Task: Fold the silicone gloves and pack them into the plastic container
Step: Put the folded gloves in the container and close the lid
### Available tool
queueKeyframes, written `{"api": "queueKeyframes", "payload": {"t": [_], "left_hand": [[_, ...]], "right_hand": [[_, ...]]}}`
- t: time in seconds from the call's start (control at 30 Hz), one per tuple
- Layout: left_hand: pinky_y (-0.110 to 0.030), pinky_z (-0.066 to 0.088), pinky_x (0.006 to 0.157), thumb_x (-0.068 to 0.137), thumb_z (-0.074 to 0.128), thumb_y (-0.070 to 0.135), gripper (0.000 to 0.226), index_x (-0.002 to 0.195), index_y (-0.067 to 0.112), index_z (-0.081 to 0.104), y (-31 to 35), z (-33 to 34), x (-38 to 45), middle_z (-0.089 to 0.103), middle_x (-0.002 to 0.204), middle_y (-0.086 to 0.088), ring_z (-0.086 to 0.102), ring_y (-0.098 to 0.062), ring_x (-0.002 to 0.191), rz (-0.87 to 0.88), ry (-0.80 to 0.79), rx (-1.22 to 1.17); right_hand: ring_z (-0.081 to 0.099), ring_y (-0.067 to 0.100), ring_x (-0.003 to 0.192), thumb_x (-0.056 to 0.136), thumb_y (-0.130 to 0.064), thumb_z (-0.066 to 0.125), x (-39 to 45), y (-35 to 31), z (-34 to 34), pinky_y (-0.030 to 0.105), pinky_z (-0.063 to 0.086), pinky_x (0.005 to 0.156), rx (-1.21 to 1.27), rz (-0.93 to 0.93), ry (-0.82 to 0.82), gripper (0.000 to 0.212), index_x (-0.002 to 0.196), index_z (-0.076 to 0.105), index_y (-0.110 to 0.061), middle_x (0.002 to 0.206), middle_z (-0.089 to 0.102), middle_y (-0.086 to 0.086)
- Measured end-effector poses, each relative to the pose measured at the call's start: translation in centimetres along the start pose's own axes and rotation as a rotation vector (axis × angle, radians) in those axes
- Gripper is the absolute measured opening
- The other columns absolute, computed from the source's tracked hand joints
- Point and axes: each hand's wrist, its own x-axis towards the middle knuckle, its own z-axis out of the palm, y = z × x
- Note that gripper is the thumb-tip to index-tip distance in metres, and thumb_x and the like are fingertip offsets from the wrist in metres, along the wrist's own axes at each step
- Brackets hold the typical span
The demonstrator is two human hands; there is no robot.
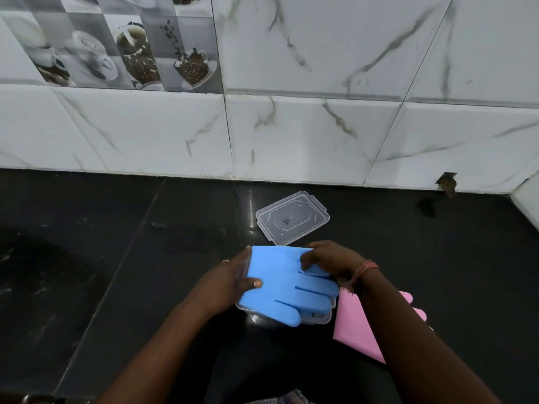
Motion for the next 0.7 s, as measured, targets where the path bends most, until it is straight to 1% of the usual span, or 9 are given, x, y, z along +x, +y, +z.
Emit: {"api": "queueKeyframes", "payload": {"t": [0.07,0.1,0.23,0.3,0.4,0.47,0.57,0.63,0.7], "left_hand": [[-0.038,0.042,0.112,0.079,0.056,0.073,0.093,0.159,0.052,0.013,-0.1,-0.1,-0.1,0.049,0.155,-0.006,0.051,-0.024,0.139,-0.024,-0.019,0.017],[-0.038,0.041,0.113,0.083,0.058,0.070,0.092,0.160,0.052,0.011,0.0,-0.2,-0.2,0.047,0.157,-0.008,0.049,-0.025,0.141,-0.032,-0.027,0.026],[-0.036,0.039,0.112,0.091,0.066,0.054,0.092,0.160,0.051,0.006,0.5,-0.4,-0.6,0.043,0.156,-0.014,0.043,-0.029,0.144,-0.046,-0.045,0.108],[-0.037,0.044,0.110,0.088,0.071,0.050,0.097,0.159,0.054,0.005,0.8,-0.3,-0.6,0.035,0.159,-0.010,0.045,-0.030,0.141,-0.013,-0.019,0.190],[-0.041,0.044,0.111,0.085,0.074,0.044,0.097,0.160,0.048,0.013,1.8,0.1,-0.3,0.020,0.167,-0.001,0.037,-0.029,0.145,0.059,0.008,0.361],[-0.043,0.041,0.114,0.086,0.074,0.045,0.094,0.162,0.040,0.019,2.8,0.2,-0.2,0.016,0.170,-0.003,0.034,-0.032,0.147,0.061,0.010,0.453],[-0.043,0.037,0.115,0.086,0.072,0.047,0.087,0.160,0.032,0.029,3.5,0.3,-0.3,0.008,0.173,-0.005,0.033,-0.033,0.148,0.078,0.056,0.570],[-0.043,0.035,0.115,0.087,0.070,0.050,0.080,0.156,0.030,0.035,3.5,0.7,-0.4,0.003,0.174,-0.004,0.032,-0.032,0.148,0.097,0.081,0.614],[-0.044,0.033,0.117,0.088,0.066,0.055,0.080,0.157,0.031,0.034,3.5,0.9,-0.2,0.000,0.174,-0.004,0.027,-0.031,0.150,0.088,0.055,0.615]], "right_hand": [[0.063,0.028,0.084,0.039,-0.030,0.072,0.2,0.1,0.1,0.040,0.052,0.077,-0.025,0.006,0.013,0.061,0.094,0.073,-0.004,0.097,0.072,0.017],[0.063,0.027,0.082,0.041,-0.028,0.072,0.1,-0.1,0.2,0.038,0.051,0.074,-0.041,0.002,0.028,0.058,0.093,0.073,-0.004,0.094,0.071,0.014],[0.057,0.017,0.074,0.068,-0.019,0.072,0.1,-0.4,0.8,0.026,0.042,0.064,-0.258,-0.051,0.107,0.021,0.088,0.072,-0.015,0.083,0.065,0.003],[0.055,0.014,0.068,0.071,-0.015,0.071,0.1,-0.4,1.3,0.024,0.040,0.059,-0.310,-0.071,0.137,0.013,0.083,0.070,-0.017,0.078,0.063,0.001],[0.055,0.014,0.065,0.071,-0.009,0.068,0.1,-0.4,2.1,0.021,0.036,0.053,-0.345,-0.092,0.182,0.017,0.087,0.072,-0.011,0.075,0.063,0.002],[0.059,0.019,0.074,0.073,-0.010,0.065,0.2,-0.1,2.6,0.022,0.038,0.057,-0.363,-0.112,0.232,0.022,0.093,0.072,-0.011,0.082,0.064,0.003],[0.062,0.025,0.092,0.077,-0.014,0.060,0.5,0.6,3.4,0.024,0.044,0.074,-0.411,-0.107,0.300,0.027,0.102,0.068,-0.015,0.096,0.066,0.006],[0.063,0.029,0.100,0.078,-0.016,0.058,0.6,0.9,4.0,0.031,0.050,0.085,-0.454,-0.101,0.326,0.028,0.105,0.065,-0.016,0.104,0.068,0.009],[0.063,0.031,0.106,0.080,-0.016,0.057,0.4,0.9,4.4,0.034,0.051,0.092,-0.511,-0.106,0.346,0.031,0.110,0.063,-0.014,0.110,0.068,0.010]]}}
